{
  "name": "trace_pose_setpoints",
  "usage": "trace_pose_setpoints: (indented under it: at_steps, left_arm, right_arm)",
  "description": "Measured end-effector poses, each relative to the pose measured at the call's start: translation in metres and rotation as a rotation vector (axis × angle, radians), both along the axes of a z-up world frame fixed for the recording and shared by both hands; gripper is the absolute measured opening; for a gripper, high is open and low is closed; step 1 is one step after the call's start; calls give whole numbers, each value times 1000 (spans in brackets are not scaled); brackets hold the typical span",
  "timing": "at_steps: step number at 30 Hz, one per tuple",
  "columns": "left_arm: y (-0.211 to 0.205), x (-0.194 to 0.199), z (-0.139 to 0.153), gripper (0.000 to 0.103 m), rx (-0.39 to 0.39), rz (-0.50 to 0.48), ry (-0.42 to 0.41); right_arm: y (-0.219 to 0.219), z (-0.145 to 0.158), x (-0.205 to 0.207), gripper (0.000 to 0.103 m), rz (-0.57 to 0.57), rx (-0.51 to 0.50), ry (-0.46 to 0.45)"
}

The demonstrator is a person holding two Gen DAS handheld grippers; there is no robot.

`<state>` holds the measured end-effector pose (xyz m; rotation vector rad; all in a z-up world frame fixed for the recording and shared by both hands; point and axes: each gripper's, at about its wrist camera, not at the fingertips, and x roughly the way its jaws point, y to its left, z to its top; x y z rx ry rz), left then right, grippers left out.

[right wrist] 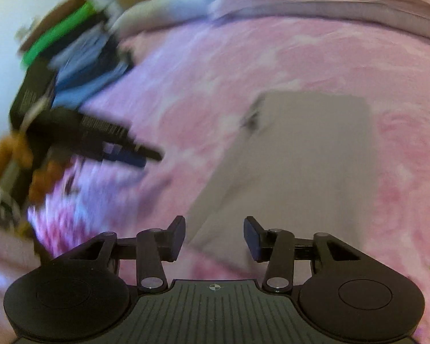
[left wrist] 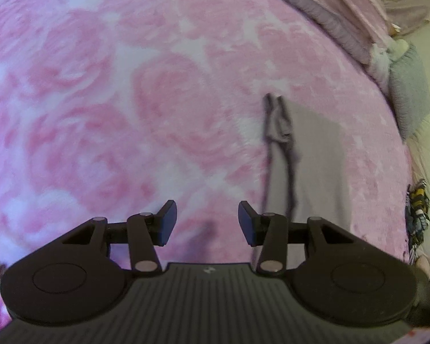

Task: Fold clothes
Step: 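Grasp the folded tank top edge with the left gripper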

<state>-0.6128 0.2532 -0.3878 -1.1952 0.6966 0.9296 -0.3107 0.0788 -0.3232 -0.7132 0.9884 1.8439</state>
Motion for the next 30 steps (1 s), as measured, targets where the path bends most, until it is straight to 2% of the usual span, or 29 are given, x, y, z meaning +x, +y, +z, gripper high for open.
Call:
trace_pose_setpoints:
  at_steps: [1,3,6,8,11,14,19,30]
  left_arm:
    - [3,5,2,41,11,-10,-12]
    - [10,19,4,41,32,-30,-40]
    - [26,48,5,41,75,-77,-66]
    - [38,67,4,41,102,-105,-81]
    - [55,94,-1,36,125,-141,-92]
    - [69,112,-9,33,132,-173,-77]
    - [84,124,-23,24,87,-191,-55]
    - [90,128,-31,24,48,-164,-28]
  right_arm:
    - [5,4,12,42,-57,26,-5]
    - [19,3,35,42,-175,48,-83]
    - [55,-13,68,42,-335,-13,-220]
    - [81,-22,85,41,-413,-61,-243]
    - [112,-27,97,41,-472,-96,-197]
    - [127,-30,97,41,-470,-93,-171]
    - [129,-36,104,41,-437,-115,-161]
    - [145,-49,114,41,-393,-145,-144]
